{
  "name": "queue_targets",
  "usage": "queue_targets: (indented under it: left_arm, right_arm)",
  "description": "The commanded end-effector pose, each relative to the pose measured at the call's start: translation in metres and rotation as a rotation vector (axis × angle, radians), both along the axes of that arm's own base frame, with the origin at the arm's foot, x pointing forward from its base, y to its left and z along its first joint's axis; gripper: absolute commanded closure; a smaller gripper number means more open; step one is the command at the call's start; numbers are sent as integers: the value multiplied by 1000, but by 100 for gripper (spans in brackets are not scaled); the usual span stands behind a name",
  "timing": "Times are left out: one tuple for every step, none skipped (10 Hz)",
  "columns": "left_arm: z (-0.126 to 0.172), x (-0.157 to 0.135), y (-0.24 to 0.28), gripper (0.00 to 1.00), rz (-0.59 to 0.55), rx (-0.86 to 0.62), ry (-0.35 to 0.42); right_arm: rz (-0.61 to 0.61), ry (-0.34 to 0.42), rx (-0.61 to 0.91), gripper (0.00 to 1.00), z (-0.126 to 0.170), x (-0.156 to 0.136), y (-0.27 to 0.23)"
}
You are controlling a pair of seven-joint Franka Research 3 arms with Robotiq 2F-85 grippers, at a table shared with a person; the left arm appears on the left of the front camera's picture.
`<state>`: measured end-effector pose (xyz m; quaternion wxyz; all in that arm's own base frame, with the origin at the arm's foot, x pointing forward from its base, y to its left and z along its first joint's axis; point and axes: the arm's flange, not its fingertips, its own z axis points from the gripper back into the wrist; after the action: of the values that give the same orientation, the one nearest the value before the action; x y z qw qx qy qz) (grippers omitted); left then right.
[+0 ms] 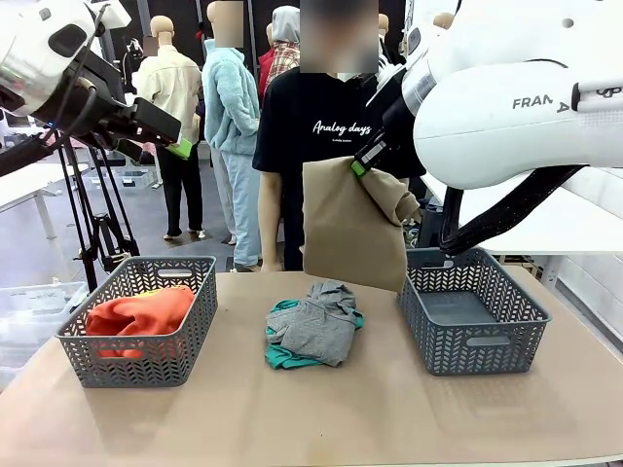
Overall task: Sort the tops and bottoms.
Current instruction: Sort the clothes according to human instructions.
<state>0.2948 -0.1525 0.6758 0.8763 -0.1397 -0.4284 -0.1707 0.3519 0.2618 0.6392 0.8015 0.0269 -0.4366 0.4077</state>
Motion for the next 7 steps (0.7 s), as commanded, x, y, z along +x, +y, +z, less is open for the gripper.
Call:
queue_targets:
  left_arm:
    - [-1,0,1,0,-18,-11,2]
    - [-1,0,1,0,-18,-11,2]
    - [-1,0,1,0,-18,-11,2]
    - [-1,0,1,0,-18,-11,2]
    - [-1,0,1,0,-18,-11,2]
    - [-1,0,1,0,-18,-11,2]
    - [-1,0,1,0,-18,-11,2]
  right_arm:
    - [-11,-1,4,100,5,-2,1]
    - [-11,-1,4,100,5,-2,1]
    - [-11,-1,4,100,5,-2,1]
    - [-11,-1,4,100,5,-2,1]
    - [-11,-1,4,100,5,-2,1]
    - [-11,-1,4,100,5,-2,1]
    - [-11,-1,4,100,5,-2,1]
